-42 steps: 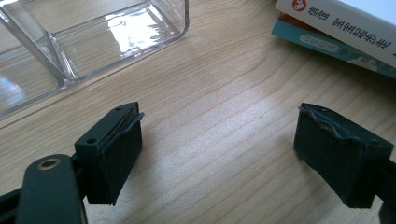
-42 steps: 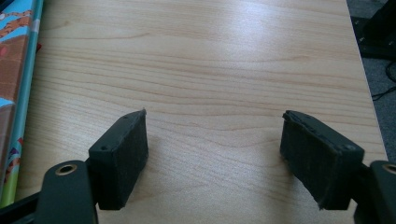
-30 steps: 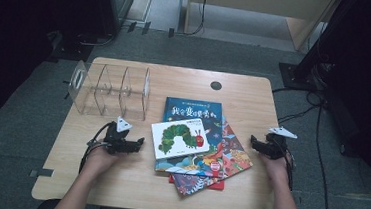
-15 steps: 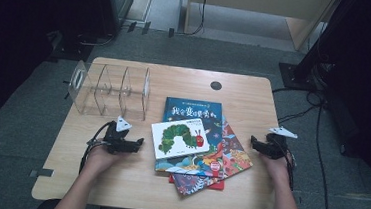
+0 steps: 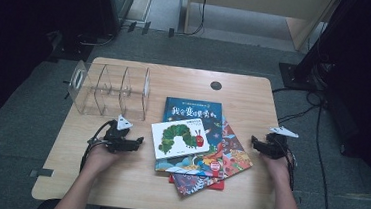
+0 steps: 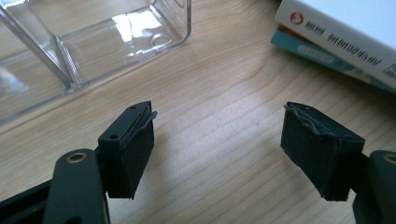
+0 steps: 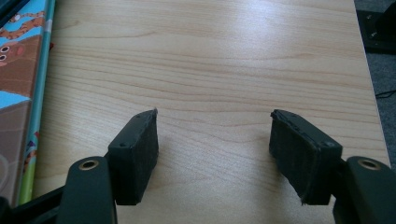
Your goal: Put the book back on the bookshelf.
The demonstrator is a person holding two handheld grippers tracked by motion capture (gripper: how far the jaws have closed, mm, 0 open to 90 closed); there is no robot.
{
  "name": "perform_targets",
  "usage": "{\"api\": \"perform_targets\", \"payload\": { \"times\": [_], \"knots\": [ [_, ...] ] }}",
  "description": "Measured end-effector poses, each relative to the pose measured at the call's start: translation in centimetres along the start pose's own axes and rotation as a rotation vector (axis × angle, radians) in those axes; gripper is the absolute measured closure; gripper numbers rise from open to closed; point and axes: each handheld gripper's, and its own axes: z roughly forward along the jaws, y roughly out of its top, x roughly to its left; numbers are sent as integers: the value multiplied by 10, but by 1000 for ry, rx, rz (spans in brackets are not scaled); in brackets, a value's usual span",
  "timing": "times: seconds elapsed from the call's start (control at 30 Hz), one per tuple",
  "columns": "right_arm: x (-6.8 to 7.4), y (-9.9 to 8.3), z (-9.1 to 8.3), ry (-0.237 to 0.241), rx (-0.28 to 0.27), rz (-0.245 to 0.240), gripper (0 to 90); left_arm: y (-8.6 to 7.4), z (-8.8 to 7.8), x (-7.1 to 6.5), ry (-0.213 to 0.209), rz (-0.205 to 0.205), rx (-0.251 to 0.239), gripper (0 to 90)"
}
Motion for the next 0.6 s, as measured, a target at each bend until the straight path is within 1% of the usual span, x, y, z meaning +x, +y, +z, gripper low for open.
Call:
{"api": "perform_targets", "payload": {
  "times": [0.03, 0.07, 0.1, 0.13, 0.17, 0.2, 0.23, 0.27, 0.3, 0.33, 0.37, 0.4, 0.47, 0.5, 0.53, 0.57, 0.6],
  "knots": [
    [3, 3, -2, -1, 4, -8, 327, 2, -1, 0, -6, 2, -3, 259],
    [4, 4, -3, 2, -1, -14, 327, 3, -2, 0, -10, -5, -5, 259],
    [5, 5, -5, 2, -9, -17, 327, 6, -3, 1, -28, -10, 7, 259],
    [7, 6, -7, 7, -18, -15, 332, 6, -3, 1, -28, -10, 7, 260],
    [8, 7, -9, 15, -27, -11, 345, 9, -4, 1, -47, -4, 17, 260],
    [10, 8, -11, 27, -31, -13, 359, 9, -4, 1, -47, -4, 17, 262],
    [10, 8, -11, 27, -31, -13, 359, 9, -4, 0, -56, -1, 19, 262],
    [12, 9, -12, 39, -31, -12, 360, 11, -5, -1, -64, 5, 19, 266],
    [14, 10, -14, 49, -28, -3, 361, 12, -6, -1, -73, 9, 20, 273],
    [18, 12, -18, 81, -31, 20, 372, 14, -7, -1, -86, 9, 20, 282],
    [20, 13, -20, 87, -31, 21, 381, 16, -9, 0, -111, 1, 22, 291],
    [20, 13, -20, 87, -31, 21, 381, 16, -9, 0, -111, 1, 22, 306],
    [27, 14, -26, 95, -41, 5, 396, 21, -12, -1, -153, -8, 10, 310],
    [32, 15, -29, 97, -42, -11, 413, 22, -13, -2, -155, -7, 1, 315],
    [34, 15, -30, 103, -44, -17, 422, 23, -14, -2, -161, 5, -4, 319],
    [37, 15, -32, 111, -47, -27, 429, 24, -14, -3, -164, 8, -7, 323],
    [40, 16, -33, 115, -47, -30, 435, 26, -14, -4, -166, 27, -3, 323]
  ]
}}
